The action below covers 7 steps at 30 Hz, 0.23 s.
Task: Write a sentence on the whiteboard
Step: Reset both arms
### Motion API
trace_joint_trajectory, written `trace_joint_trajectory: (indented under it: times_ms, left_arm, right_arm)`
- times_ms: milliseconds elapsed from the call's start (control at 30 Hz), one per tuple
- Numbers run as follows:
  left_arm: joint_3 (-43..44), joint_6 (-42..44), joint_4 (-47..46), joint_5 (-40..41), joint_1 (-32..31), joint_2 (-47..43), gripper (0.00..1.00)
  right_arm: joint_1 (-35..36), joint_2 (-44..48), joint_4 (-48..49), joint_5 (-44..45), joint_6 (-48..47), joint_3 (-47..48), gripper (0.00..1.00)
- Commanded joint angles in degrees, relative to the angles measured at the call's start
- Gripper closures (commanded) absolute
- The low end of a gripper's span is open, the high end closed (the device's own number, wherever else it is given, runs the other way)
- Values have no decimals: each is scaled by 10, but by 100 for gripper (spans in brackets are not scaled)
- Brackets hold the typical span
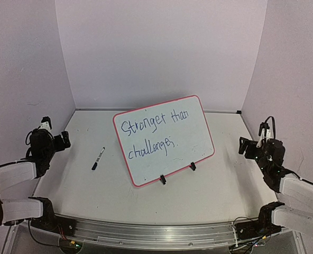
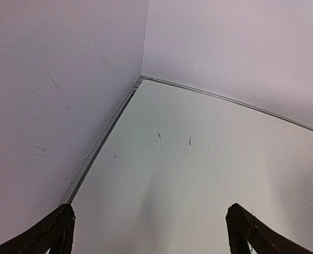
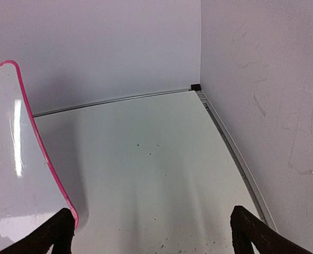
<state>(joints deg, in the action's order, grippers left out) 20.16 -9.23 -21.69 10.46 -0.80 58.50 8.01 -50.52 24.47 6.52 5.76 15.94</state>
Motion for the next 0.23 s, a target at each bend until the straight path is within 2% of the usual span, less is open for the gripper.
trace_joint_trajectory:
  times_ms: [0, 200]
  left_arm:
    - [-7, 10, -48, -6, 0, -10, 1]
    - [-22, 9, -69, -6, 0, -10, 1]
  right_arm:
    - [0, 8, 39, 10, -9, -5, 2]
    - [0, 14, 54, 14, -8, -20, 2]
